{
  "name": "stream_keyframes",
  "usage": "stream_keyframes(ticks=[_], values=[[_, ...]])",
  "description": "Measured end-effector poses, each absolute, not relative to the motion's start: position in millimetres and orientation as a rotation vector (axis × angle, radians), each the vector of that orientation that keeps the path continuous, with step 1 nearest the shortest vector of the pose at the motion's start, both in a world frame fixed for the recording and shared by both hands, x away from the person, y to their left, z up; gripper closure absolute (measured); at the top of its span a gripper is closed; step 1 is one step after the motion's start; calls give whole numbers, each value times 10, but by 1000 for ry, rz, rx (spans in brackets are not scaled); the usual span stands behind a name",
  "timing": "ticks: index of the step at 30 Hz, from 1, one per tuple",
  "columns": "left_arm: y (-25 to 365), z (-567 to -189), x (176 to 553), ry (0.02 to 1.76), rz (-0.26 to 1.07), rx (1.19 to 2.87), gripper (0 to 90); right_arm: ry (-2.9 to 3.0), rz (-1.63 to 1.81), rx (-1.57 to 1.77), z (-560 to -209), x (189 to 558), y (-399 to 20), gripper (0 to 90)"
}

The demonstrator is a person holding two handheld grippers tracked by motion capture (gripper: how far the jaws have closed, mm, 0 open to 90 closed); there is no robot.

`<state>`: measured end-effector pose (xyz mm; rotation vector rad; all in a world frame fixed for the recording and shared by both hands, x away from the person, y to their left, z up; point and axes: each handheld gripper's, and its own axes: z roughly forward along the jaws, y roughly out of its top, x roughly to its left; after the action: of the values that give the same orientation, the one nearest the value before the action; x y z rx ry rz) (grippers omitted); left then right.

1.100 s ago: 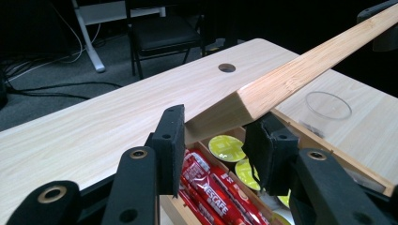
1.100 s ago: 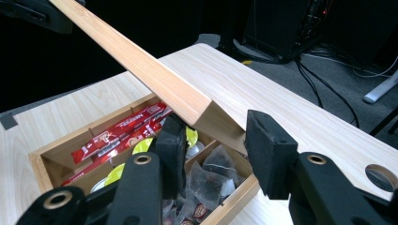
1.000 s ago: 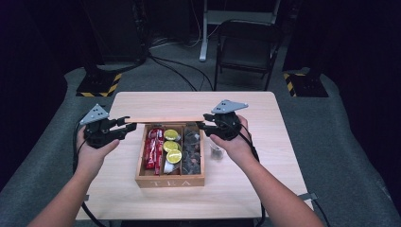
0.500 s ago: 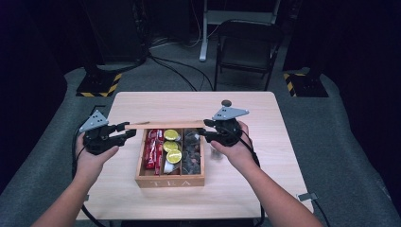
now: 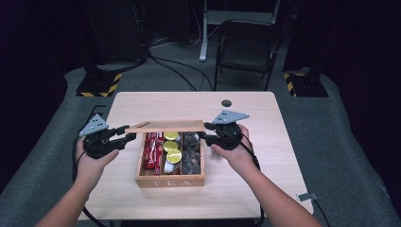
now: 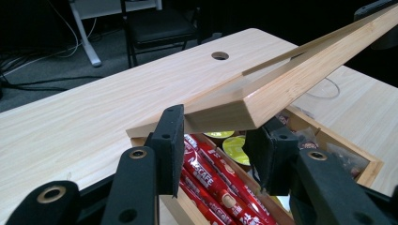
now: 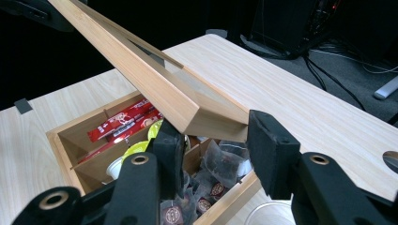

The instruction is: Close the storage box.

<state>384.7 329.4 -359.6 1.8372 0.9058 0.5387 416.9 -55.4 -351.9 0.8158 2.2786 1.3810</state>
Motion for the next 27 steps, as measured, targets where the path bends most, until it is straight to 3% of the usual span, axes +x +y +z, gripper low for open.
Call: stream_keyframes(ticks=[27], values=[[3297,-3693,3747,913,527,1842,580,2296,1396,801,-3634,4086,-592,573]])
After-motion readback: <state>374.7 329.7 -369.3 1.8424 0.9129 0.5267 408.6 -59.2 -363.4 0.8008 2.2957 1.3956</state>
